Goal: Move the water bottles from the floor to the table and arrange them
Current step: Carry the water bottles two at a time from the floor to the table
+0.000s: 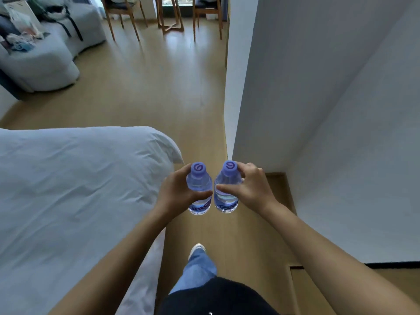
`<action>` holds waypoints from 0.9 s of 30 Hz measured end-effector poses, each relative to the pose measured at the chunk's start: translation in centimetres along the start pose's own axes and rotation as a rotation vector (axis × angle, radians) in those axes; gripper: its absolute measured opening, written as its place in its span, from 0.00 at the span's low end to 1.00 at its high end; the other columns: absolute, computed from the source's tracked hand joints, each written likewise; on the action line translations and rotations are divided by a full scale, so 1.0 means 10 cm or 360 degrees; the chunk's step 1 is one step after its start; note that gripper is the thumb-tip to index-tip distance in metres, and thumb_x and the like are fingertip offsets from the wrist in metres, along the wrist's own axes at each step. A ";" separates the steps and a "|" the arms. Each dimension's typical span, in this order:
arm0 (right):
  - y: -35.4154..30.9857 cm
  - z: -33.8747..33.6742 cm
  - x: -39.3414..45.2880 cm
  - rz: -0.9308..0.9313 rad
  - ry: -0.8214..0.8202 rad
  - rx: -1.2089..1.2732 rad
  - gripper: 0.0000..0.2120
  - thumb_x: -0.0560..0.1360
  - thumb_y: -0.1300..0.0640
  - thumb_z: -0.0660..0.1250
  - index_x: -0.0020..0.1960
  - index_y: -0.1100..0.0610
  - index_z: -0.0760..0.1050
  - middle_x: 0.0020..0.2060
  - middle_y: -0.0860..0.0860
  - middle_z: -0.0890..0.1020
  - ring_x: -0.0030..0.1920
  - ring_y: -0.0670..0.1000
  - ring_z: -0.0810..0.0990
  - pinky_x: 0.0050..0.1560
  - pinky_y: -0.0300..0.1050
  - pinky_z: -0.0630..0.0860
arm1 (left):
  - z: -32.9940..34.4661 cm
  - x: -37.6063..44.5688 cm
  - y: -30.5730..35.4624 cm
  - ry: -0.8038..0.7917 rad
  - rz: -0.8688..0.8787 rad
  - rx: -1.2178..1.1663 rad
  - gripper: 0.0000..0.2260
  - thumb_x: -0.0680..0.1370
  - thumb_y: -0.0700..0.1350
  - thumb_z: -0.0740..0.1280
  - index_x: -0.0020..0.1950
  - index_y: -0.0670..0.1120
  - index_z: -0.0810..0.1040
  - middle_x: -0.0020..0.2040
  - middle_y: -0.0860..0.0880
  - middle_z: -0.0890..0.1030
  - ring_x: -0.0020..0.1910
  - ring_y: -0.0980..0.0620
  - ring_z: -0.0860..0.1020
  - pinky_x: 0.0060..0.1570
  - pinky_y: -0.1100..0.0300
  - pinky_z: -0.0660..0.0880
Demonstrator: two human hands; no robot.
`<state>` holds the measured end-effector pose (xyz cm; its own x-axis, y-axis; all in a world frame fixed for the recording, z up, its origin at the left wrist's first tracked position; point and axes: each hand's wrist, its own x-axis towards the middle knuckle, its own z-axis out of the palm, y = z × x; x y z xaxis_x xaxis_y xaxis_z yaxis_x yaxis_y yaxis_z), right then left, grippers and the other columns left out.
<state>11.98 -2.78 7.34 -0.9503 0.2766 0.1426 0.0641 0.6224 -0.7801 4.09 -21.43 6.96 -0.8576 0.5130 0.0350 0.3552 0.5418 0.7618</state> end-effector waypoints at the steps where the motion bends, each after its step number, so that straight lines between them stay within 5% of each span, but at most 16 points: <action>1: -0.03 0.05 0.20 0.0017 0.0013 -0.0002 0.23 0.65 0.50 0.80 0.56 0.57 0.81 0.39 0.43 0.76 0.43 0.52 0.76 0.44 0.44 0.75 | -0.08 0.20 -0.05 -0.0017 0.0003 0.0012 0.25 0.63 0.57 0.78 0.57 0.53 0.78 0.45 0.55 0.84 0.44 0.53 0.82 0.46 0.51 0.79; 5: -0.12 0.20 0.91 0.0039 0.0096 -0.0014 0.22 0.65 0.50 0.80 0.55 0.58 0.81 0.37 0.36 0.71 0.43 0.53 0.77 0.43 0.42 0.73 | -0.39 0.93 -0.21 -0.0075 0.0040 0.0021 0.24 0.62 0.57 0.77 0.56 0.53 0.78 0.44 0.55 0.84 0.43 0.52 0.82 0.45 0.50 0.79; 16: 0.18 0.49 2.84 0.0143 0.0183 0.0002 0.26 0.64 0.47 0.80 0.58 0.56 0.80 0.47 0.54 0.83 0.48 0.54 0.79 0.49 0.48 0.78 | -0.75 2.86 -0.74 -0.0111 0.0076 0.0071 0.26 0.63 0.53 0.80 0.59 0.51 0.78 0.47 0.53 0.84 0.44 0.51 0.81 0.45 0.53 0.79; 21: 0.41 0.53 3.97 0.0082 0.0168 -0.0005 0.25 0.65 0.48 0.80 0.58 0.57 0.80 0.47 0.53 0.83 0.46 0.53 0.78 0.46 0.41 0.73 | -0.84 3.98 -0.89 -0.0104 0.0062 0.0045 0.28 0.62 0.57 0.79 0.59 0.53 0.77 0.47 0.54 0.84 0.45 0.52 0.82 0.46 0.51 0.80; 27: 0.48 0.50 5.29 0.0007 0.0173 0.0012 0.24 0.66 0.47 0.78 0.58 0.57 0.80 0.47 0.52 0.84 0.45 0.54 0.79 0.47 0.50 0.79 | -1.07 5.22 -0.90 -0.0044 0.0031 0.0064 0.27 0.61 0.53 0.81 0.57 0.50 0.79 0.46 0.53 0.84 0.44 0.51 0.82 0.46 0.57 0.77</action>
<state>-39.48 11.16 8.02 -0.9114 0.3572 0.2041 0.0653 0.6154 -0.7855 -47.83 -6.68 8.89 -0.8402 0.5413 0.0312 0.3866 0.5578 0.7344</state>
